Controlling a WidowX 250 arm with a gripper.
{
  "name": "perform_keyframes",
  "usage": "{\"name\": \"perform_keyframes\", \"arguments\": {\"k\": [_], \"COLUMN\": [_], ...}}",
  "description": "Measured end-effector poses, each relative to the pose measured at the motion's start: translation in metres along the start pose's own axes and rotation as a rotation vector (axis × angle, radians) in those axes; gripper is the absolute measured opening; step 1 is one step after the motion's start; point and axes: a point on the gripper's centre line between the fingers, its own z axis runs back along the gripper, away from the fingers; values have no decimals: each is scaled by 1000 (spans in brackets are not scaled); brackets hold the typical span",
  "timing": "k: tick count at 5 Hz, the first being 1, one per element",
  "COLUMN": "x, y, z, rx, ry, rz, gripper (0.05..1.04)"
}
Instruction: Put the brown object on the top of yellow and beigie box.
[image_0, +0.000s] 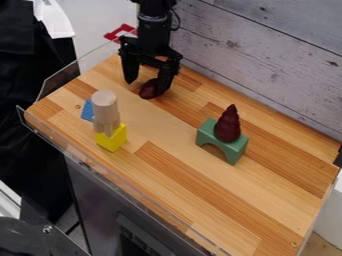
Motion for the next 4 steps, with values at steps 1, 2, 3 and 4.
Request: {"name": "perform_keyframes", "arguments": {"k": [1, 2, 3, 4], "x": [0, -1, 0, 1], "y": [1, 1, 2, 3], "z": [-1, -6, -7, -7], "rx": [0, 0, 6, 8], "ry": [-2, 14, 13, 6], "rz": [3, 20, 30, 47], "gripper": [1000, 1000, 993, 925]}}
